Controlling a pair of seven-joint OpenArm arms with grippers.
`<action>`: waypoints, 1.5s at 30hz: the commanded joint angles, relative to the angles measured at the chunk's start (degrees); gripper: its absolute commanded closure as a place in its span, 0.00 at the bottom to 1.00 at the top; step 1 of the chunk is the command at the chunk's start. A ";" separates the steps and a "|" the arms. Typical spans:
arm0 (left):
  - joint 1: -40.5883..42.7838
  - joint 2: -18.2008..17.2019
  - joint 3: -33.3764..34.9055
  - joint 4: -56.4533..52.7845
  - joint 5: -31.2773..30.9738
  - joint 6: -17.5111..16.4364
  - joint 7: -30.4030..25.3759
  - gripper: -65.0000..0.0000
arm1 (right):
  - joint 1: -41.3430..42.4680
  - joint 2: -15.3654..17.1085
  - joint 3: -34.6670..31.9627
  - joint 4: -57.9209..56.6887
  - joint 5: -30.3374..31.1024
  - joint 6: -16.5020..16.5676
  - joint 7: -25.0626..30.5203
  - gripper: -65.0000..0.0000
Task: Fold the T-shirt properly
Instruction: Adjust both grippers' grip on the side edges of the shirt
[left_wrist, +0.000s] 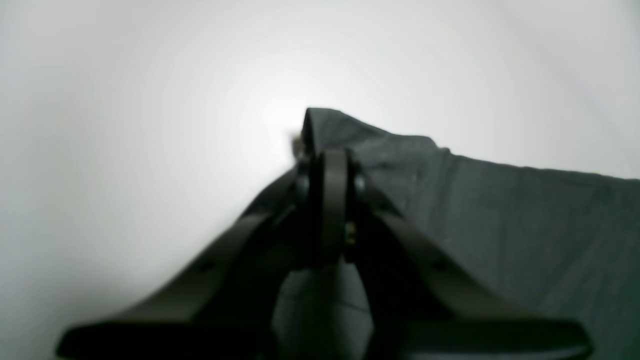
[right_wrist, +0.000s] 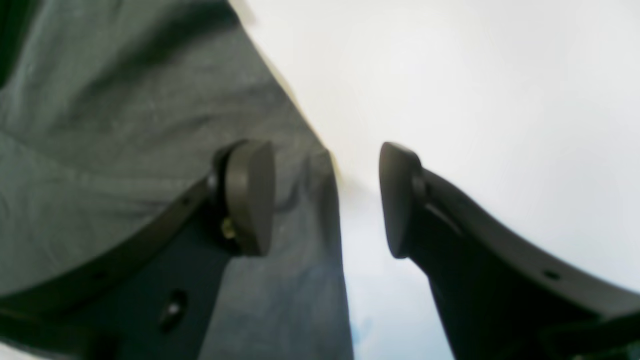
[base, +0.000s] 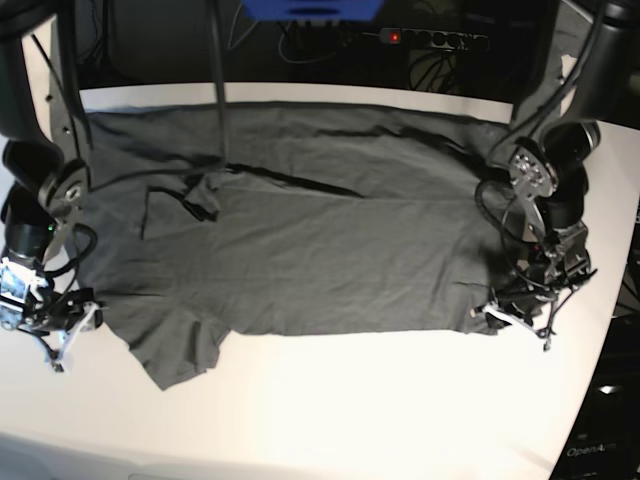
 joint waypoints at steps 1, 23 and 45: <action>3.06 1.17 0.34 -1.67 7.69 2.79 13.42 0.96 | 1.56 0.87 -0.12 0.81 0.59 -0.03 0.73 0.48; 3.15 1.17 0.34 -1.67 7.69 2.88 13.42 0.96 | -1.43 -1.06 0.23 0.81 0.68 -0.03 4.86 0.49; 3.42 1.17 0.34 -1.67 7.69 2.88 13.42 0.96 | 0.07 0.78 -0.21 0.90 0.41 -0.03 5.21 0.48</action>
